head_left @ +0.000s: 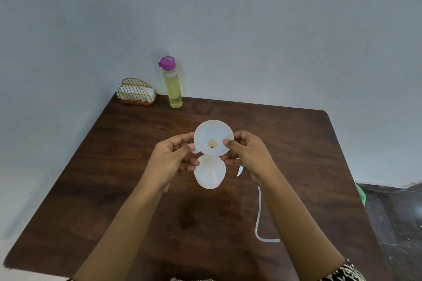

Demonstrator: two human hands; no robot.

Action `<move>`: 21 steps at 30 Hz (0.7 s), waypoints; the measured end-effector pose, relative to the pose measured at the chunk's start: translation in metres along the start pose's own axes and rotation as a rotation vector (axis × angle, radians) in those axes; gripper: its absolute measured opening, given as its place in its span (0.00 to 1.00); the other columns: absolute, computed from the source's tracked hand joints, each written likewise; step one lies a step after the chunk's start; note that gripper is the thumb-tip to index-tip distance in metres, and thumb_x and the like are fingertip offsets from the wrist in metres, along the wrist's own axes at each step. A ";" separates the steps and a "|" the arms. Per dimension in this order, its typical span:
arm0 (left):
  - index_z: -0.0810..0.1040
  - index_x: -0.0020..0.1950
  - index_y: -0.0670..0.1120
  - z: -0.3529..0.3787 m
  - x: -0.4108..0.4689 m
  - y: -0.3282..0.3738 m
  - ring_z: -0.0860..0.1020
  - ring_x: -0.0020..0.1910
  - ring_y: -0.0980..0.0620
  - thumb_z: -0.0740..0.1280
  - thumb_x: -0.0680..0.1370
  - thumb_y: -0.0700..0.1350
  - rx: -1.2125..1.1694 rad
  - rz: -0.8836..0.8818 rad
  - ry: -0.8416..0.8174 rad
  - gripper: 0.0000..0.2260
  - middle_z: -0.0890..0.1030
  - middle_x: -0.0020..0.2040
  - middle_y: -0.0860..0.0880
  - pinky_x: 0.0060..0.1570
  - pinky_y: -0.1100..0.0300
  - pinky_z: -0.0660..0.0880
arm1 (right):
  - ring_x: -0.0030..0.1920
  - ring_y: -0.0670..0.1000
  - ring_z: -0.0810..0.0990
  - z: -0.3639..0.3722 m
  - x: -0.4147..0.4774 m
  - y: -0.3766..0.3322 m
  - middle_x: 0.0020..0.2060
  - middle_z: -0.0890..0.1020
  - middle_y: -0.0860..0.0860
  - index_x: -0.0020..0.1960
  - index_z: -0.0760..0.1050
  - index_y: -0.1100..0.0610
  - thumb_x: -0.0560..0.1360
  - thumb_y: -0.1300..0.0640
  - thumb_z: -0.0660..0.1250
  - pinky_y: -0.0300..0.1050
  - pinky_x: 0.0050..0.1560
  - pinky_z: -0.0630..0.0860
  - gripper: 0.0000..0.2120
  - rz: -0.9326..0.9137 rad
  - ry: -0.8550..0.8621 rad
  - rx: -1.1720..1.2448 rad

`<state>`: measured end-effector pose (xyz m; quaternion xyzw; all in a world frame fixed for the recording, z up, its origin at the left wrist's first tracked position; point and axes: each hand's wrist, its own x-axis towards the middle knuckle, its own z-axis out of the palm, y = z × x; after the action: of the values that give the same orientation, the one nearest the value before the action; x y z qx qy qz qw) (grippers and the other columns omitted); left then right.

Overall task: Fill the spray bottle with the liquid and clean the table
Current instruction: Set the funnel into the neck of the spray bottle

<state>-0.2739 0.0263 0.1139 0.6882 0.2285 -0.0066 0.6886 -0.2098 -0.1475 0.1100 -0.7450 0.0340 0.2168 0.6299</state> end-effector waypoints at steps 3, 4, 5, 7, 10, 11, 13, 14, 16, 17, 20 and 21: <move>0.80 0.59 0.49 0.000 0.002 0.001 0.81 0.31 0.53 0.65 0.79 0.38 0.023 0.004 0.005 0.12 0.84 0.44 0.46 0.32 0.62 0.79 | 0.33 0.49 0.84 0.004 -0.002 0.000 0.43 0.84 0.55 0.53 0.76 0.56 0.78 0.52 0.66 0.39 0.36 0.82 0.08 0.024 -0.004 -0.010; 0.81 0.59 0.49 -0.001 0.002 0.002 0.80 0.30 0.54 0.65 0.79 0.38 0.026 0.003 0.008 0.11 0.84 0.44 0.46 0.31 0.62 0.78 | 0.33 0.49 0.84 0.004 -0.003 0.000 0.42 0.84 0.56 0.51 0.76 0.56 0.78 0.51 0.64 0.39 0.36 0.82 0.08 0.029 -0.001 0.005; 0.81 0.58 0.49 -0.002 0.002 0.003 0.80 0.30 0.54 0.65 0.79 0.37 0.025 0.000 0.010 0.11 0.84 0.43 0.46 0.31 0.63 0.78 | 0.32 0.49 0.84 0.005 -0.004 0.000 0.41 0.84 0.58 0.49 0.77 0.55 0.79 0.50 0.63 0.40 0.36 0.82 0.08 0.032 0.002 0.024; 0.81 0.57 0.48 -0.004 0.003 0.004 0.80 0.29 0.54 0.65 0.79 0.37 0.018 -0.009 0.014 0.11 0.84 0.40 0.46 0.30 0.63 0.78 | 0.31 0.49 0.83 0.004 -0.005 -0.001 0.40 0.84 0.59 0.47 0.77 0.54 0.79 0.49 0.62 0.40 0.36 0.82 0.10 0.037 0.009 0.055; 0.81 0.57 0.47 -0.006 0.005 0.006 0.79 0.29 0.54 0.64 0.79 0.36 0.021 -0.016 0.011 0.11 0.84 0.39 0.46 0.30 0.63 0.78 | 0.32 0.51 0.83 0.003 -0.004 -0.001 0.40 0.84 0.59 0.48 0.78 0.57 0.79 0.50 0.62 0.40 0.34 0.81 0.11 0.027 0.026 0.058; 0.81 0.58 0.47 -0.006 0.006 0.007 0.79 0.29 0.54 0.64 0.79 0.36 0.027 -0.015 0.008 0.11 0.84 0.40 0.46 0.30 0.63 0.77 | 0.33 0.51 0.83 0.003 -0.004 -0.002 0.40 0.84 0.59 0.49 0.78 0.58 0.79 0.51 0.63 0.40 0.35 0.80 0.11 0.019 0.032 0.056; 0.82 0.57 0.47 -0.006 0.008 0.010 0.79 0.29 0.54 0.64 0.79 0.36 0.034 -0.006 0.010 0.11 0.83 0.40 0.46 0.29 0.63 0.77 | 0.35 0.52 0.84 0.001 -0.003 -0.002 0.38 0.84 0.57 0.50 0.78 0.59 0.79 0.52 0.64 0.42 0.37 0.81 0.10 0.007 0.038 0.058; 0.82 0.57 0.47 -0.006 0.008 0.011 0.79 0.29 0.54 0.64 0.79 0.36 0.037 0.001 0.012 0.11 0.83 0.39 0.46 0.29 0.64 0.77 | 0.36 0.53 0.84 0.001 -0.002 -0.003 0.37 0.84 0.57 0.50 0.78 0.59 0.78 0.52 0.64 0.43 0.39 0.82 0.10 0.004 0.038 0.062; 0.82 0.55 0.48 -0.007 0.010 0.015 0.79 0.29 0.55 0.64 0.79 0.37 0.045 0.016 0.009 0.11 0.83 0.36 0.47 0.29 0.64 0.77 | 0.37 0.53 0.84 0.000 -0.001 -0.003 0.36 0.84 0.56 0.50 0.78 0.59 0.78 0.54 0.65 0.46 0.43 0.83 0.08 0.002 0.040 0.058; 0.82 0.54 0.48 -0.008 0.010 0.016 0.79 0.28 0.55 0.63 0.80 0.37 0.050 0.018 0.005 0.11 0.83 0.35 0.48 0.29 0.64 0.77 | 0.37 0.53 0.84 -0.001 -0.001 -0.004 0.36 0.84 0.56 0.50 0.78 0.59 0.78 0.54 0.65 0.47 0.44 0.83 0.08 0.001 0.042 0.054; 0.82 0.54 0.46 -0.009 0.012 0.019 0.79 0.28 0.55 0.63 0.80 0.36 0.049 0.011 -0.010 0.10 0.83 0.34 0.48 0.29 0.64 0.78 | 0.36 0.52 0.85 -0.001 -0.001 -0.005 0.35 0.84 0.55 0.49 0.78 0.59 0.78 0.55 0.65 0.46 0.43 0.83 0.08 -0.008 0.042 0.059; 0.82 0.54 0.46 -0.009 0.013 0.019 0.79 0.28 0.55 0.63 0.80 0.36 0.048 0.006 -0.013 0.10 0.83 0.34 0.48 0.28 0.64 0.78 | 0.36 0.52 0.85 0.000 0.000 -0.006 0.34 0.84 0.55 0.49 0.78 0.60 0.78 0.55 0.65 0.46 0.42 0.83 0.08 -0.011 0.042 0.063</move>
<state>-0.2591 0.0395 0.1286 0.7051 0.2217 -0.0147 0.6734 -0.2079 -0.1468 0.1160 -0.7295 0.0502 0.1964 0.6532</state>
